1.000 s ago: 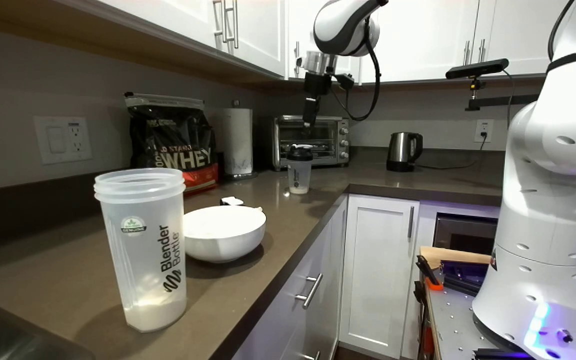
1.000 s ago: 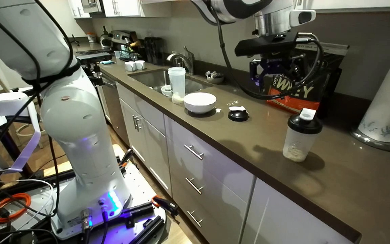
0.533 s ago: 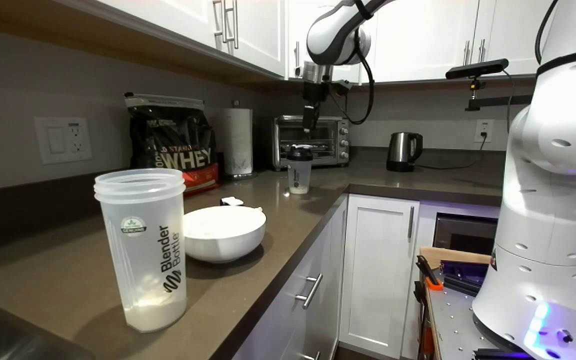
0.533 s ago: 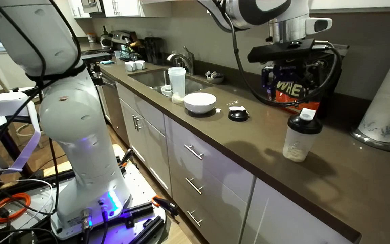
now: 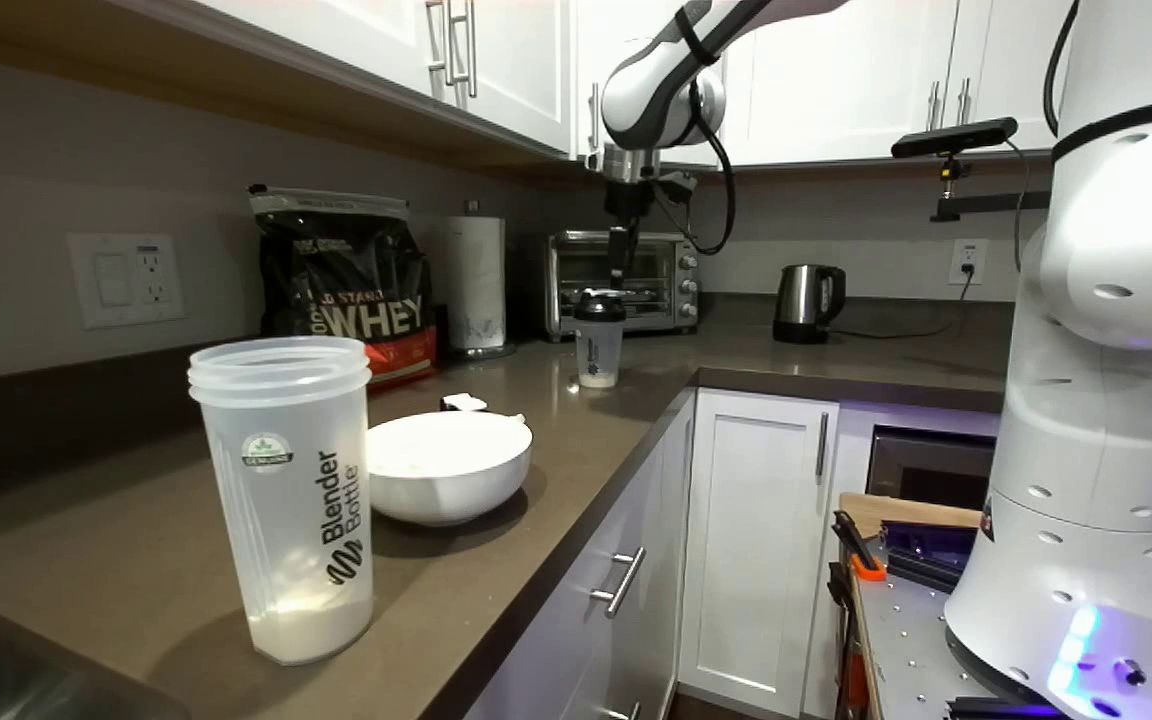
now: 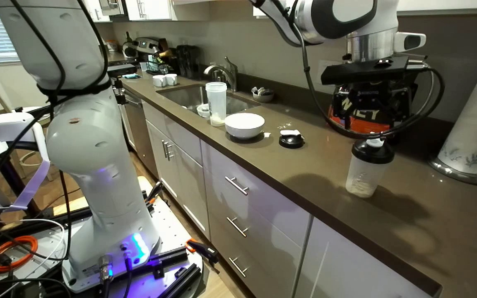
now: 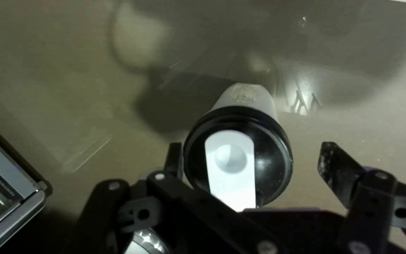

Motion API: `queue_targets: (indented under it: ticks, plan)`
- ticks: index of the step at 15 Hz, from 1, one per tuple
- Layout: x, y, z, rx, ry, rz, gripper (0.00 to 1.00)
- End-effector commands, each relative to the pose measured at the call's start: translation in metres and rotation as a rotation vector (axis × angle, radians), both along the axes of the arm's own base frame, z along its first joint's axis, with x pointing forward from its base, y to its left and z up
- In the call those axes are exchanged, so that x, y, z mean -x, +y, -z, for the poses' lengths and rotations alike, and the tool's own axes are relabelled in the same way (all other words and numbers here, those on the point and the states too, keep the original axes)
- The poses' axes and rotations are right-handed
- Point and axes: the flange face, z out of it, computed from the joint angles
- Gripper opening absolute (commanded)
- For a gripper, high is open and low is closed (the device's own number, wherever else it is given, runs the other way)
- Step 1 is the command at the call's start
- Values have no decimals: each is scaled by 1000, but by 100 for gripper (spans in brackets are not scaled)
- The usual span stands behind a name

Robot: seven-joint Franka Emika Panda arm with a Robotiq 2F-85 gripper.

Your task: Remove the lid from the shaker.

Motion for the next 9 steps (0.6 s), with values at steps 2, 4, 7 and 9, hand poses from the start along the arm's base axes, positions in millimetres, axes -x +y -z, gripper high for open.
queue_targets:
  ticks: [2, 4, 7, 9]
  plan:
    - [-5, -19, 7, -26, 32, -16, 87]
    - [-7, -23, 10, -34, 38, -15, 94]
    - [-10, -26, 14, -47, 43, -16, 100]
    - [-13, -26, 15, -64, 46, -20, 100]
